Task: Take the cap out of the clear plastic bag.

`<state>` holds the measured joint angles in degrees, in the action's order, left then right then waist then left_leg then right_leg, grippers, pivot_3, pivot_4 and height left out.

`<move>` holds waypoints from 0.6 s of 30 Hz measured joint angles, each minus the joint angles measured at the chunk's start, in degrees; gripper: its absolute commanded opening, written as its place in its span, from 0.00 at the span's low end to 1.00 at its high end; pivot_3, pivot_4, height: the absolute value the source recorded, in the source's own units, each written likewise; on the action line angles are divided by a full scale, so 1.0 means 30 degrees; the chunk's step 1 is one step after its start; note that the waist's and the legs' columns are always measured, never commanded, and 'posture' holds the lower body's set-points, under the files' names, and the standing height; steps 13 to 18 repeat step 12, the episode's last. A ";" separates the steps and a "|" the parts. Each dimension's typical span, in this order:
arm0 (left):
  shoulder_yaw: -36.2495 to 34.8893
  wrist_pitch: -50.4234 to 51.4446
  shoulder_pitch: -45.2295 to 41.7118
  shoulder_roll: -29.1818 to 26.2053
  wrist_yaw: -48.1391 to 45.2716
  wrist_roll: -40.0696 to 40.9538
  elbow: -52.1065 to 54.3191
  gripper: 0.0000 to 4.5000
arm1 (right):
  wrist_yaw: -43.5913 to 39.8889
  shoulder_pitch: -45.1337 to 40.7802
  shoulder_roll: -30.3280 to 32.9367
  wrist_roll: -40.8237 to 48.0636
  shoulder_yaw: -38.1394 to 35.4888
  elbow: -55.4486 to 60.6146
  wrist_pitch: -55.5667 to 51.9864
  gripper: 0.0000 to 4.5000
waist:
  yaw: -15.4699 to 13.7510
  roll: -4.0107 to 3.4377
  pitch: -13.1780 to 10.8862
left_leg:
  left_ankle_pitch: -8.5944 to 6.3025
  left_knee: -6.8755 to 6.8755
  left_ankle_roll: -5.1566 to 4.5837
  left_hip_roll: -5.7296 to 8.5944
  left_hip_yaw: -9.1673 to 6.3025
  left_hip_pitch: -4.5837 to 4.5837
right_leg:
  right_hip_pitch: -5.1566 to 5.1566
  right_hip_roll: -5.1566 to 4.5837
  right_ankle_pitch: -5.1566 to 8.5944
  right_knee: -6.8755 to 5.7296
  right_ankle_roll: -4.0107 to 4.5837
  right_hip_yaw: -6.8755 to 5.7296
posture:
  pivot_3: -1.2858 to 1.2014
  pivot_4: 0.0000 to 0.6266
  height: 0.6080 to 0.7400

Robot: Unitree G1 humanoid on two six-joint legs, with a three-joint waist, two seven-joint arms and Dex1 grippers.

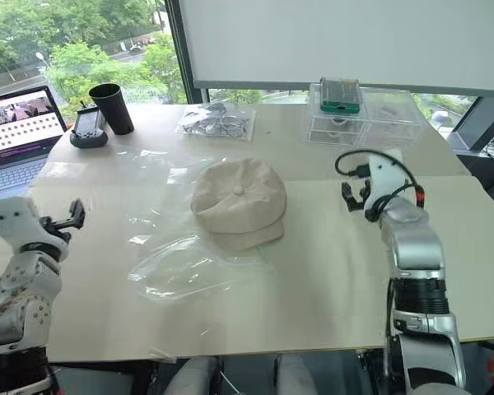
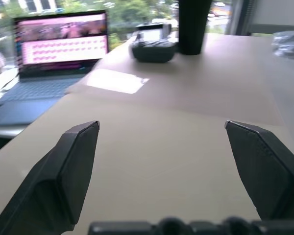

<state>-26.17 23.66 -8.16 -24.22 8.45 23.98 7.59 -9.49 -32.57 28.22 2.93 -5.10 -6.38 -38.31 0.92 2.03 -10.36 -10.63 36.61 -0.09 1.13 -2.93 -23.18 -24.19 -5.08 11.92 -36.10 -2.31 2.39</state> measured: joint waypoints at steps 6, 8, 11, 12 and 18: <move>-0.0133 -0.0802 0.0882 0.0449 -0.0507 -0.0805 -0.1285 0.98 | -0.0203 0.0360 -0.0255 -0.0341 0.0421 -0.1265 0.2343 1.00 | 0.0040 0.0002 0.0000 | -0.0001 0.0000 0.0001 -0.0007 -0.0003 -0.0006 | 0.0006 0.0010 0.0000 0.0009 0.0000 -0.0004 | 0.52 0.24 1.00; -0.0174 -0.1079 0.0886 0.0458 -0.0727 -0.0869 -0.1276 0.98 | -0.0367 0.0360 -0.0257 -0.0333 0.0381 -0.1817 0.2895 1.00 | 0.0022 0.0002 0.0000 | -0.0001 0.0000 0.0000 -0.0008 -0.0004 0.0000 | 0.0012 0.0009 0.0000 0.0009 0.0000 -0.0005 | 0.52 0.24 1.00; -0.0358 -0.1374 0.0940 0.0515 -0.0995 -0.0967 -0.1185 0.98 | -0.0559 0.0399 -0.0334 -0.0122 0.0063 -0.2315 0.3402 1.00 | 0.0015 0.0002 0.0000 | -0.0001 0.0000 0.0000 -0.0009 -0.0004 0.0000 | 0.0012 0.0011 0.0001 0.0011 0.0000 -0.0005 | 0.52 0.24 1.00; -0.0418 -0.1512 0.1111 0.0566 -0.1102 -0.1020 -0.1084 0.98 | -0.0567 0.0424 -0.0454 0.0041 -0.0182 -0.2440 0.3513 1.00 | 0.0014 0.0003 0.0001 | -0.0001 -0.0001 0.0001 -0.0010 -0.0004 -0.0001 | 0.0013 0.0010 0.0001 0.0014 0.0000 -0.0004 | 0.52 0.24 1.00; -0.0418 -0.1512 0.1111 0.0566 -0.1102 -0.1020 -0.1084 0.98 | -0.0567 0.0424 -0.0454 0.0041 -0.0182 -0.2440 0.3513 1.00 | 0.0014 0.0003 0.0001 | -0.0001 -0.0001 0.0001 -0.0010 -0.0004 -0.0001 | 0.0013 0.0010 0.0001 0.0014 0.0000 -0.0004 | 0.52 0.24 1.00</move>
